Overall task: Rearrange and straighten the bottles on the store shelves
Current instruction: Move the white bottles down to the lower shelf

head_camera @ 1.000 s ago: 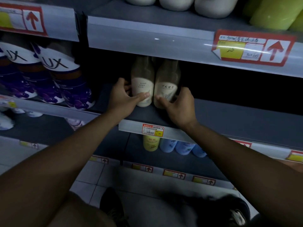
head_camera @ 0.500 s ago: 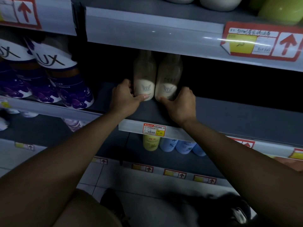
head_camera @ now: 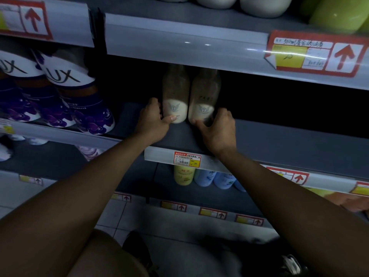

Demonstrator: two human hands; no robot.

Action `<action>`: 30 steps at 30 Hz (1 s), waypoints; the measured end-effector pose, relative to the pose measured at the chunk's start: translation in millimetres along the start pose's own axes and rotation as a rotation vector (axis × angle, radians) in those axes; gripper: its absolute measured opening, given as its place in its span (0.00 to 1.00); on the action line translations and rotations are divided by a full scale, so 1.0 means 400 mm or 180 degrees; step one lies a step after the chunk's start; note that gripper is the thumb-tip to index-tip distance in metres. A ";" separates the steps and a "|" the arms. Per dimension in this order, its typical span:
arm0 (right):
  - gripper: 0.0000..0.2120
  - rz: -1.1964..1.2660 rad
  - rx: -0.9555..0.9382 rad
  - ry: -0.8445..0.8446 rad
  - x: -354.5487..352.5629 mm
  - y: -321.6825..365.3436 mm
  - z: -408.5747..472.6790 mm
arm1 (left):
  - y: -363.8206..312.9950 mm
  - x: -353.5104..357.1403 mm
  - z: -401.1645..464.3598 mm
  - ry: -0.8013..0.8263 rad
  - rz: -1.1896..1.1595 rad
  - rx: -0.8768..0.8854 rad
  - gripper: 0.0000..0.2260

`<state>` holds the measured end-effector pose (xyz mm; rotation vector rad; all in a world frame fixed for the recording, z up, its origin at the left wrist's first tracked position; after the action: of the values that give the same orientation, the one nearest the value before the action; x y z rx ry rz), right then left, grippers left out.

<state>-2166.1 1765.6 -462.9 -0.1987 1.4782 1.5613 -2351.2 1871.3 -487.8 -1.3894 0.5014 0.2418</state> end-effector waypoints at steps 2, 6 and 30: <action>0.26 -0.0034 -0.0012 0.0012 -0.002 0.001 -0.001 | -0.002 -0.002 -0.006 0.0037 0.0067 0.0063 0.18; 0.28 -0.0167 -0.0088 0.0160 -0.009 0.007 -0.011 | -0.022 -0.020 -0.030 0.0020 0.0251 0.0058 0.23; 0.13 0.0074 -0.1979 0.0052 -0.400 0.280 -0.240 | -0.288 -0.252 -0.379 -0.0810 0.0149 0.0993 0.15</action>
<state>-2202.4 1623.4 -302.4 -0.5527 0.9669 2.0034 -2416.9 1715.5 -354.2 -1.0267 0.3430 0.3574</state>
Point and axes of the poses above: each hand's wrist, its own z-axis towards the middle knuckle, its own x-axis out of the palm, y = z × x, the point moved 3 cm from there along z, towards the middle knuckle, and after that the axes turned 4 degrees about -x, right-handed, at the moved point
